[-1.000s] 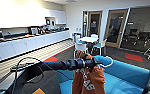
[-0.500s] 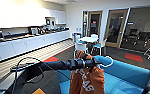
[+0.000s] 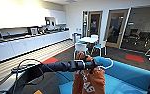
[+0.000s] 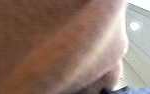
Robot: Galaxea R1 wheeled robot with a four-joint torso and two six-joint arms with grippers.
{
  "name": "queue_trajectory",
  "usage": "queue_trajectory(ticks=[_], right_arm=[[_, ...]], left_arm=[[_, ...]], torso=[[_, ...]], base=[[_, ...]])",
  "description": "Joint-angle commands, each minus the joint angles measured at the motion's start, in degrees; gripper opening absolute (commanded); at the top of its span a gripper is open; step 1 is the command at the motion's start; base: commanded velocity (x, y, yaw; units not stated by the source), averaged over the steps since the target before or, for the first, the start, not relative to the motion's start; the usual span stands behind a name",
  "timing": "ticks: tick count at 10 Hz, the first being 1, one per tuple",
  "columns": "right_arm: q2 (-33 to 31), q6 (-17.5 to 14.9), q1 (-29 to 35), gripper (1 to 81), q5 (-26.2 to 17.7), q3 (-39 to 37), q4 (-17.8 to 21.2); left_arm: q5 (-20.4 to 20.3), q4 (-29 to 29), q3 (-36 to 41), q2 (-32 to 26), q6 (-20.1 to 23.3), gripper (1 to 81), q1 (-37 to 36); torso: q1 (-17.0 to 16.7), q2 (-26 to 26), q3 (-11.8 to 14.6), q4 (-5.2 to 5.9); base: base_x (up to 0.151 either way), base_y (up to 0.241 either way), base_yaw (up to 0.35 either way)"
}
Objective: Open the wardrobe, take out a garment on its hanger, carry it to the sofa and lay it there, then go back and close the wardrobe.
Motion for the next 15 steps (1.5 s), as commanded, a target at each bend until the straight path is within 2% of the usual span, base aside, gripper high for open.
queue_trajectory(ticks=[1, 6, 12, 13, 14, 15], right_arm=[[0.6, -0.2, 1.8, 81.1, -3.1, 0.6, 0.0], [0.6, -0.2, 1.8, 81.1, -3.1, 0.6, -0.1], [0.6, -0.2, 1.8, 81.1, -3.1, 0.6, -0.1], [0.6, -0.2, 1.9, 81.1, -3.1, 0.6, -0.1], [0.6, -0.2, 1.8, 81.1, -3.1, 0.6, -0.1], [0.6, -0.2, 1.8, 81.1, -3.1, 0.6, -0.1]], left_arm=[[-2.3, 3.7, 1.2, 0.6, 2.1, 1.0, -11.6], [-0.5, 5.1, 1.0, 1.1, 2.1, 1.0, -10.3], [-0.6, 5.8, 1.0, 1.1, 2.1, 1.0, -9.5], [-0.6, 5.8, 1.0, 1.1, 2.1, 1.0, -9.5], [-0.5, 5.8, 1.0, 1.1, 2.1, 1.0, -9.4], [-0.5, 5.8, 0.8, 1.1, 2.1, 1.0, -9.5]], torso=[[0.0, 0.0, 0.0, 0.00], [0.0, 0.0, 0.0, 0.00], [0.0, 0.0, -8.3, 0.00], [0.0, 0.0, -8.6, 0.00], [0.0, 0.0, -7.3, 0.00], [0.1, 0.1, -7.7, 0.00]], base=[[0.099, 0.000, 0.000], [0.122, 0.000, 0.000], [0.109, 0.000, 0.000], [0.082, 0.000, 0.000], [0.000, 0.000, 0.000], [0.000, 0.000, 0.000]])
